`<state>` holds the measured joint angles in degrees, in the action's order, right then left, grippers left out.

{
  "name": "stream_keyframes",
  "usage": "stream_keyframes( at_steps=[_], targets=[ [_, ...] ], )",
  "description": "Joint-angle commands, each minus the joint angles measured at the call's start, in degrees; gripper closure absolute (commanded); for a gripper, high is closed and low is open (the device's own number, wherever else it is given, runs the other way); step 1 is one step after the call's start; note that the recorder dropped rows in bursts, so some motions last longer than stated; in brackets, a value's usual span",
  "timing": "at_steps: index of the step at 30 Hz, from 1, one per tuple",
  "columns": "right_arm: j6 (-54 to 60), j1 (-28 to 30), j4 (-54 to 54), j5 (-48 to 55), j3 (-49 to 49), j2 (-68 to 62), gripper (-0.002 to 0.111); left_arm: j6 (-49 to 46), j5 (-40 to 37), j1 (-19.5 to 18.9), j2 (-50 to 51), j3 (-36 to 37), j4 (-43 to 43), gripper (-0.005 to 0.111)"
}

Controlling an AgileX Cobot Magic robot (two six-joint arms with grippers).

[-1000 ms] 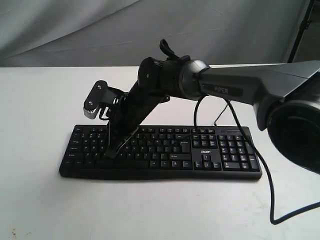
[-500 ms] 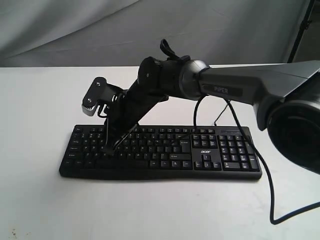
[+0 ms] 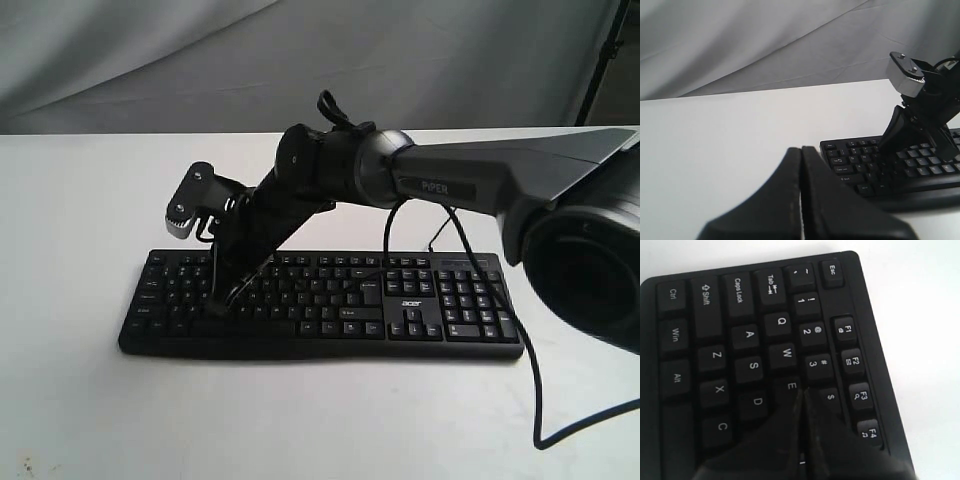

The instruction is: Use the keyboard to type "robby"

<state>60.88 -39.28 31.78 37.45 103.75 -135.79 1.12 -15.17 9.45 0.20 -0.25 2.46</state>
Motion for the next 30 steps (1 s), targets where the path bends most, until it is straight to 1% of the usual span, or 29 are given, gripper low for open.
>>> stream_keyframes(
  at_steps=[1, 30],
  targets=[
    [0.55, 0.04, 0.56, -0.41, 0.32, 0.23, 0.108, 0.16, 0.31, 0.36, -0.20, 0.25, 0.27, 0.107],
    [0.64, 0.04, 0.28, 0.66, 0.32, -0.56, 0.108, 0.16, 0.31, 0.36, -0.20, 0.25, 0.27, 0.107]
  ],
)
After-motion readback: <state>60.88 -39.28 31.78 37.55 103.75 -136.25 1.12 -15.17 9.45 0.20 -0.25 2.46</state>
